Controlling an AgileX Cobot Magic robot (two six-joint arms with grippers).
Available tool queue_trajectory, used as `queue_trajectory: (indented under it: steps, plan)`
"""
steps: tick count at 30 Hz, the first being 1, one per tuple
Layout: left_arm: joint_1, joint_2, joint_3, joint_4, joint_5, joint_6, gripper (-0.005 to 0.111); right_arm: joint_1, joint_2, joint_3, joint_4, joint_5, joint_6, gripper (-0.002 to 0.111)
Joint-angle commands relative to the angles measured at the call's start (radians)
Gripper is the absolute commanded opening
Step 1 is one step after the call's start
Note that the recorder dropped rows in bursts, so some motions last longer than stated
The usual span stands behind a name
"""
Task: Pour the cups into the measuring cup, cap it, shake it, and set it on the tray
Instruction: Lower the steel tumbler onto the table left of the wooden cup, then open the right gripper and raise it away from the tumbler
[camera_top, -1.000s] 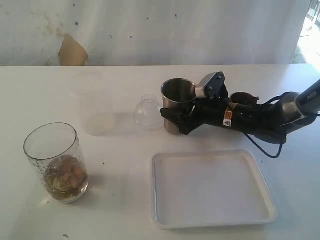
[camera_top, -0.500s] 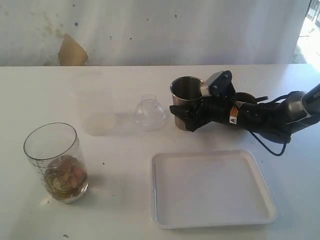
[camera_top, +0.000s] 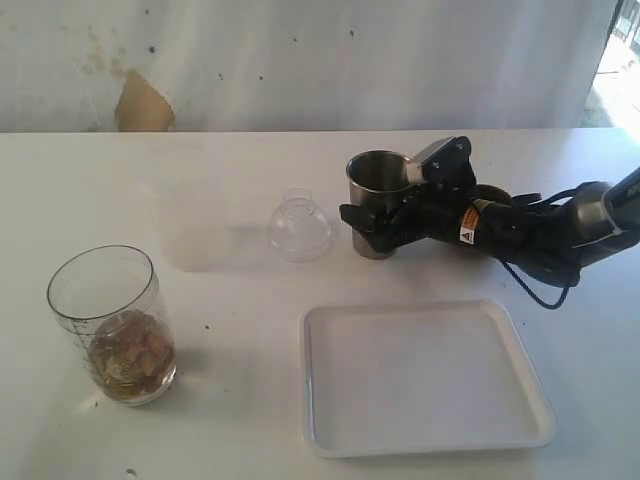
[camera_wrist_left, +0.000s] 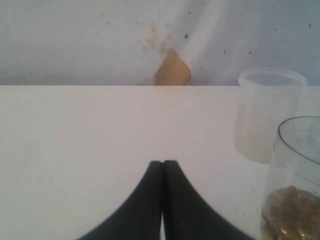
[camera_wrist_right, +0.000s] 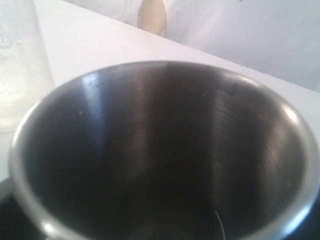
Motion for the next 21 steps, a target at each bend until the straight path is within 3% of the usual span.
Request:
queue_trajectory:
  steps: [1,21]
  plan:
    - [-0.001,-0.004,0.004,0.001,-0.002,-0.002,0.000,-0.005,-0.017,0.002,0.016,-0.014,0.004,0.092]
    - [-0.001,-0.004,0.004,0.001,-0.002,-0.002,0.000,-0.005,-0.079,0.002,0.018,-0.012,0.026,0.092]
